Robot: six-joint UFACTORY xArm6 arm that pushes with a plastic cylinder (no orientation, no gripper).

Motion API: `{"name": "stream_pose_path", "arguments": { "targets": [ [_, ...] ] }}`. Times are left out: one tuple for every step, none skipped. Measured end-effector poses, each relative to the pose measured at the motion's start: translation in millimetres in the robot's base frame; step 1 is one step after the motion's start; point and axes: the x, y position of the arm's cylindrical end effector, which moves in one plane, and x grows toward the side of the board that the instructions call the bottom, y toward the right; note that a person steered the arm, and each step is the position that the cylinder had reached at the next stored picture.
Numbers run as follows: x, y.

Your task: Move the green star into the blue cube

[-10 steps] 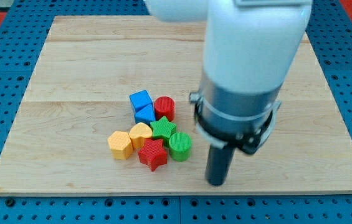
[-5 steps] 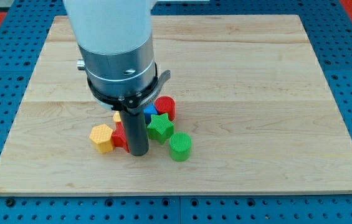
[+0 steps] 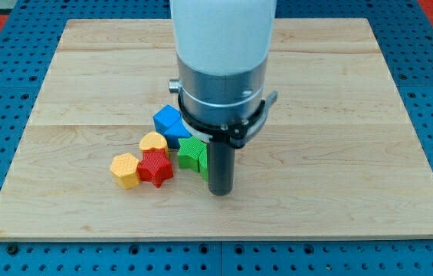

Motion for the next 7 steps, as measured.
{"name": "stream_pose_path", "arguments": {
  "targets": [
    [-20.8, -9.2],
    [-45.5, -22.1],
    [-63.9, -39.5],
    [-64.5, -58.5],
    [-92.1, -92.1],
    [-129.3, -114.6],
    [-140.9, -141.1]
  ]
}}
